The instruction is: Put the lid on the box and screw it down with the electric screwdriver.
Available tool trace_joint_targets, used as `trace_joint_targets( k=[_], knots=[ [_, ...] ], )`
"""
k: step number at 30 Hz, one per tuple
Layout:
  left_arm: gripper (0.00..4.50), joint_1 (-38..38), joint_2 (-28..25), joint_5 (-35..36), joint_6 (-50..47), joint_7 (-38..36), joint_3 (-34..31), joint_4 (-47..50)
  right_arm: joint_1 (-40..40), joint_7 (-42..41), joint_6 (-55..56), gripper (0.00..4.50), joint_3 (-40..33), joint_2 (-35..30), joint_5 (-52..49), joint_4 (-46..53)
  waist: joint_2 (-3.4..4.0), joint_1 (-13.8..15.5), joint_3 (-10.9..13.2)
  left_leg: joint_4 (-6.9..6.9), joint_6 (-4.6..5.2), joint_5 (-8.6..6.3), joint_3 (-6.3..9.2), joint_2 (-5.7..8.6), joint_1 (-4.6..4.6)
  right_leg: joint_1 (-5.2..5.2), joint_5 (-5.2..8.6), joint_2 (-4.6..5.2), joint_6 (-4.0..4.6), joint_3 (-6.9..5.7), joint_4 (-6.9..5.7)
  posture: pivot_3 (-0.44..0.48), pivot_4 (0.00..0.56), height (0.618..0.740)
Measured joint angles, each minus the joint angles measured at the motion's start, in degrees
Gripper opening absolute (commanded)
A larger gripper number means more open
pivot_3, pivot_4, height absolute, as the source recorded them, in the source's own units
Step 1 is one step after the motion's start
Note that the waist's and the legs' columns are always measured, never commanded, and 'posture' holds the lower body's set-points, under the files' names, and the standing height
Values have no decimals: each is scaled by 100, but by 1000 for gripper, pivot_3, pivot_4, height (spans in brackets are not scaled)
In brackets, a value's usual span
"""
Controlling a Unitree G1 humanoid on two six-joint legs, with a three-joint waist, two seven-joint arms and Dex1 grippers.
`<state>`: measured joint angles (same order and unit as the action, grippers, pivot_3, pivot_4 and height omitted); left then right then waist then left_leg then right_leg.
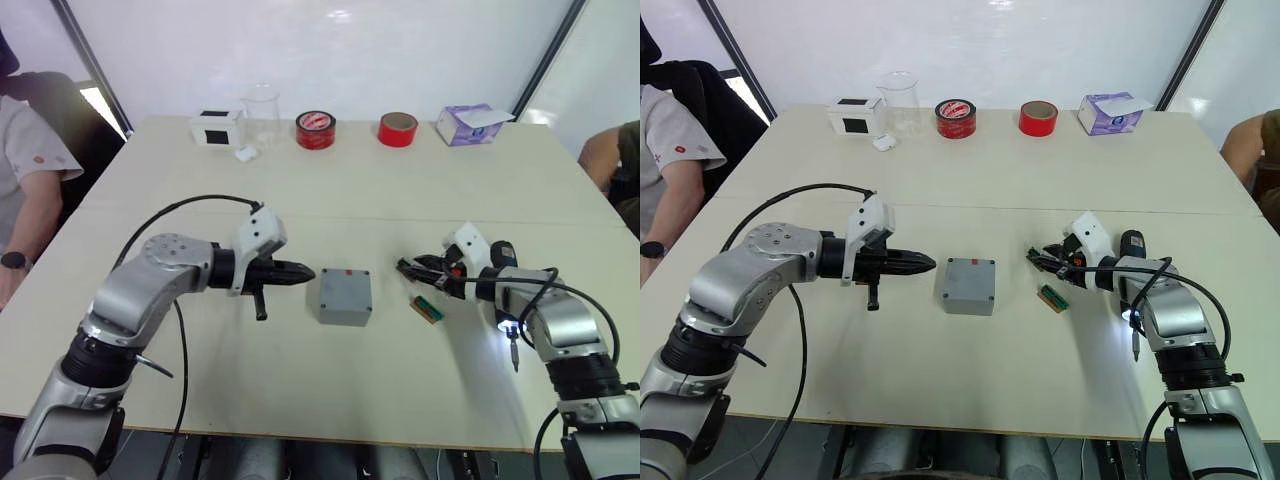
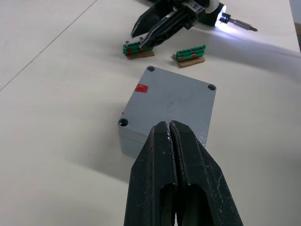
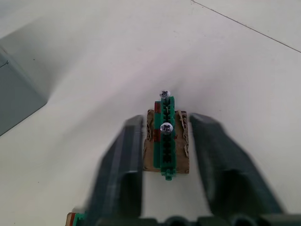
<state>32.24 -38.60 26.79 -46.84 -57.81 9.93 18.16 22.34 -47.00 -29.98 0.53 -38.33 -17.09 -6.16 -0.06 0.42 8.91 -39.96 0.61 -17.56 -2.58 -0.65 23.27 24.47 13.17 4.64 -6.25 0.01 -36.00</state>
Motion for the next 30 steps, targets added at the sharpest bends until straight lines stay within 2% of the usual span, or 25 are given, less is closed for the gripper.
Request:
trace_joint_targets(
  k=[10,21,25,30],
  knots=[
    [0,-18,0,2,0,39,0,0,-12,2,29,22,-21,0,-2,1,0,0,0,0,0,0,0,0,0,0,0,0,0,0,0,0,150,740],
    [0,-18,2,1,14,35,4,-57,-49,11,-337,22,-545,-58,-298,591,0,4,0,0,0,0,1,0,0,0,0,0,0,0,0,0,150,740],
    [0,-18,-6,2,14,18,4,-120,-124,-12,-610,22,-566,-76,-477,981,0,5,0,0,0,0,1,0,0,0,0,0,0,0,0,0,150,740],
    [0,-74,-190,18,12,-104,2,-116,-127,-121,-1199,22,-503,-72,-995,2030,0,-14,0,1,1,0,5,-3,0,1,0,-2,0,-1,0,0,150,740]
  ],
)
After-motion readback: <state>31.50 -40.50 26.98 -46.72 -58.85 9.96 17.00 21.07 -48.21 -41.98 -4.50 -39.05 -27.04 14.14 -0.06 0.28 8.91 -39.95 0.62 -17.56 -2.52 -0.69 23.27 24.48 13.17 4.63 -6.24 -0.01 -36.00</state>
